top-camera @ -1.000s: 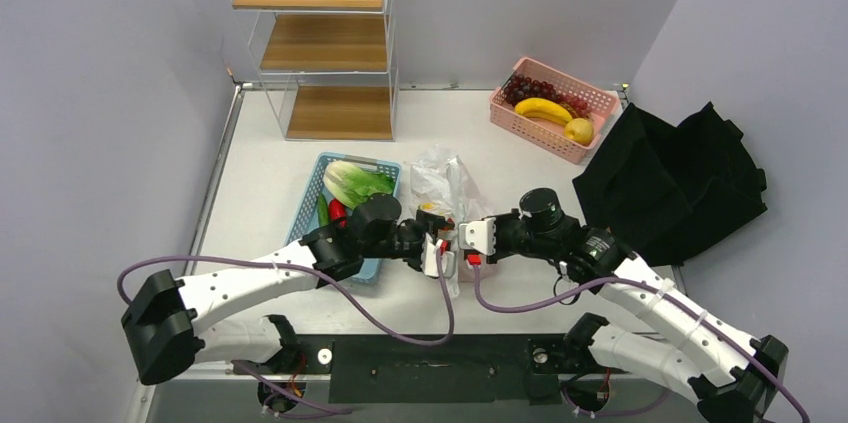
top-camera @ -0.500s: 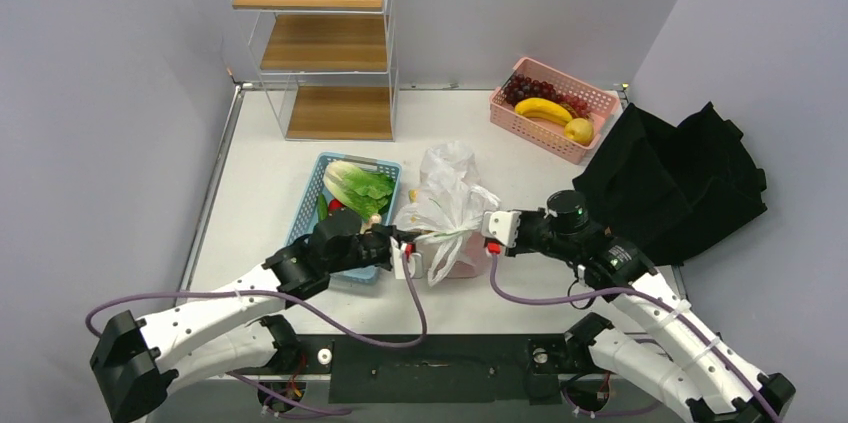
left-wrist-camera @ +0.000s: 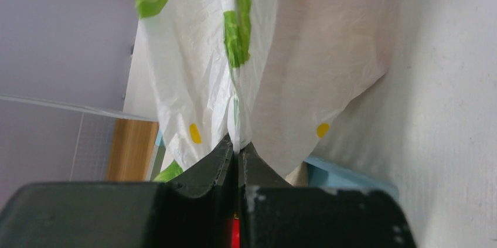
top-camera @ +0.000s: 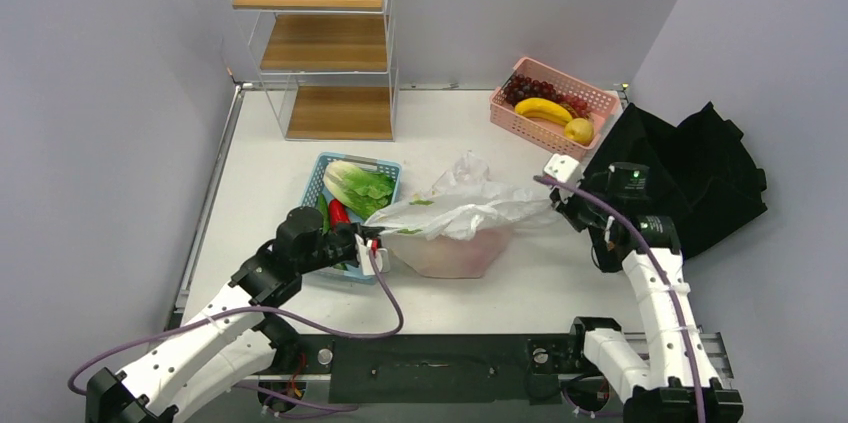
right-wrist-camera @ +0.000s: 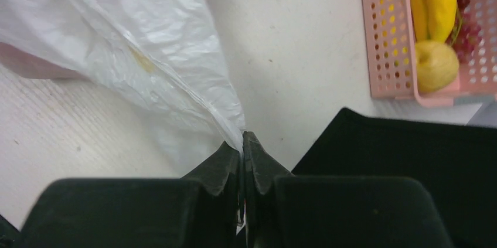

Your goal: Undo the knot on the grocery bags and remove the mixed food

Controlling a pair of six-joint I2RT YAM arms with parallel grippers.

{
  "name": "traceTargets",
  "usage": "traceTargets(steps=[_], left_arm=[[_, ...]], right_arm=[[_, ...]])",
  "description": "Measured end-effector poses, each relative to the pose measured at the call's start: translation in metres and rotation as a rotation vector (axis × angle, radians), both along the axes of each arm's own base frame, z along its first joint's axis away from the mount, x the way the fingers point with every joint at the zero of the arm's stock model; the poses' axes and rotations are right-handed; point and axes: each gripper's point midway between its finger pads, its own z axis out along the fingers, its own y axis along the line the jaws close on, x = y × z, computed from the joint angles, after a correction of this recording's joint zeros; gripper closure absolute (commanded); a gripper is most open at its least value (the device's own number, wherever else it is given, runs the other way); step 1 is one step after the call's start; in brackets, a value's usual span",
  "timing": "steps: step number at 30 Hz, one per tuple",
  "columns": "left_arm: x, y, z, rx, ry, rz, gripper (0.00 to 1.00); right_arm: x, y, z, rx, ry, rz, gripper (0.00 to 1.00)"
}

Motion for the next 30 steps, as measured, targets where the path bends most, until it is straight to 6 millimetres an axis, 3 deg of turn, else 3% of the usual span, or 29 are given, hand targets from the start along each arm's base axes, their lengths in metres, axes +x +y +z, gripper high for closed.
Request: traceTargets(steps=[5,15,24,30], left_arm=[[0.004,0.015,-0.01,0.016,0.004,0.037,1.0],[0.009,0.021,-0.018,0.018,0.047,0.069,1.0],[0.013,0.018,-0.022,0.017,0.096,0.083,1.0],[0.025,0.01,-0.01,-0.001,0.138,0.105,1.0]], right_arm=[[0.004,-0.026,-0.006,0.098,0.128,-0.134,1.0],[-0.016,-0.016,-0.015,0.189,0.276,-0.131,1.0],[-0.03,-0.013,-0.009,0.174,0.257,-0.099,1.0],[-0.045,-0.006,-0.003,0.154,0.215,-0.045,1.0]])
